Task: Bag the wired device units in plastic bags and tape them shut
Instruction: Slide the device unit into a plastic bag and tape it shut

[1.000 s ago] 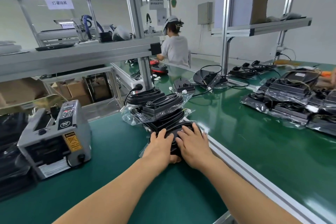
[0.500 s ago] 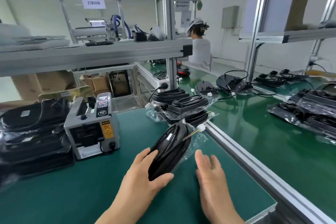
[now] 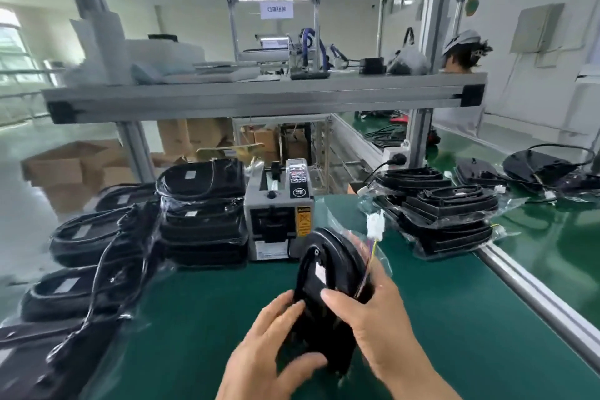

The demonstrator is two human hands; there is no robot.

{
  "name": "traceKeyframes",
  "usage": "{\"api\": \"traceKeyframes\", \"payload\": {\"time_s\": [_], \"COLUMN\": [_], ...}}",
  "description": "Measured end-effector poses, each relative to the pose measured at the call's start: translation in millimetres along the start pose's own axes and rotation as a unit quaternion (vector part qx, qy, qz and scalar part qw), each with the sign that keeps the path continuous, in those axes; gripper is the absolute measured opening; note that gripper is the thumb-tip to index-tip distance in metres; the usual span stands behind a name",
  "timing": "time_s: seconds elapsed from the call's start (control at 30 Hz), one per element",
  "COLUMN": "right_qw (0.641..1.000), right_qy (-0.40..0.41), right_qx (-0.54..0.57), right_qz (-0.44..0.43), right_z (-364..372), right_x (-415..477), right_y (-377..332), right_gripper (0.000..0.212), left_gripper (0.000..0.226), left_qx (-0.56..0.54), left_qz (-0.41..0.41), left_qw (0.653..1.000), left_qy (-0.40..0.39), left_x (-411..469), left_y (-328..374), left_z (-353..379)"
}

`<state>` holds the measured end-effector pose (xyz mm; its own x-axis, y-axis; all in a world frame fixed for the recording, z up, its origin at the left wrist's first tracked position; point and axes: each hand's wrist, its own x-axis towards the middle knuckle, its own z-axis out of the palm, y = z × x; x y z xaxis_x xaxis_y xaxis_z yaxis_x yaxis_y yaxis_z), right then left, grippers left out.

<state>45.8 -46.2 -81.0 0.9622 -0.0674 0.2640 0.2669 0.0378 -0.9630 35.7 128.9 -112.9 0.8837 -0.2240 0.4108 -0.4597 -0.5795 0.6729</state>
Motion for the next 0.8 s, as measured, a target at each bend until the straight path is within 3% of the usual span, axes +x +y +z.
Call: {"api": "traceKeyframes", "payload": {"time_s": [0.13,0.2,0.33,0.47,0.63,0.8], "right_qw": [0.993,0.988,0.979,0.979,0.978,0.972], "right_qy": [-0.076,-0.109,-0.155,-0.153,-0.150,-0.162], "right_qx": [-0.087,-0.103,-0.117,-0.126,-0.136,-0.159], "right_qz": [-0.040,-0.047,-0.057,-0.056,-0.053,-0.054], "right_z": [-3.8,-3.3,-4.5,-7.2,-5.3,-0.3], "right_x": [5.3,6.7,4.6,4.7,3.7,0.8], "right_y": [-3.2,-7.8,-12.6,-11.4,-12.5,-15.3], "right_gripper": [0.075,0.075,0.072,0.068,0.064,0.062], "left_gripper": [0.037,0.030,0.052,0.016,0.005,0.010], "left_qx": [-0.037,-0.029,0.011,0.004,-0.082,-0.117], "left_qz": [0.019,0.049,0.168,0.213,0.159,0.046], "left_qw": [0.986,0.984,0.984,0.976,0.972,0.976], "left_qy": [0.164,0.166,0.054,-0.050,-0.155,-0.178], "left_x": [23.5,44.0,76.7,98.8,111.6,126.3], "left_y": [10.0,20.6,32.5,38.1,45.8,53.9], "left_z": [-38.4,-52.9,-68.5,-77.2,-86.1,-83.8]}}
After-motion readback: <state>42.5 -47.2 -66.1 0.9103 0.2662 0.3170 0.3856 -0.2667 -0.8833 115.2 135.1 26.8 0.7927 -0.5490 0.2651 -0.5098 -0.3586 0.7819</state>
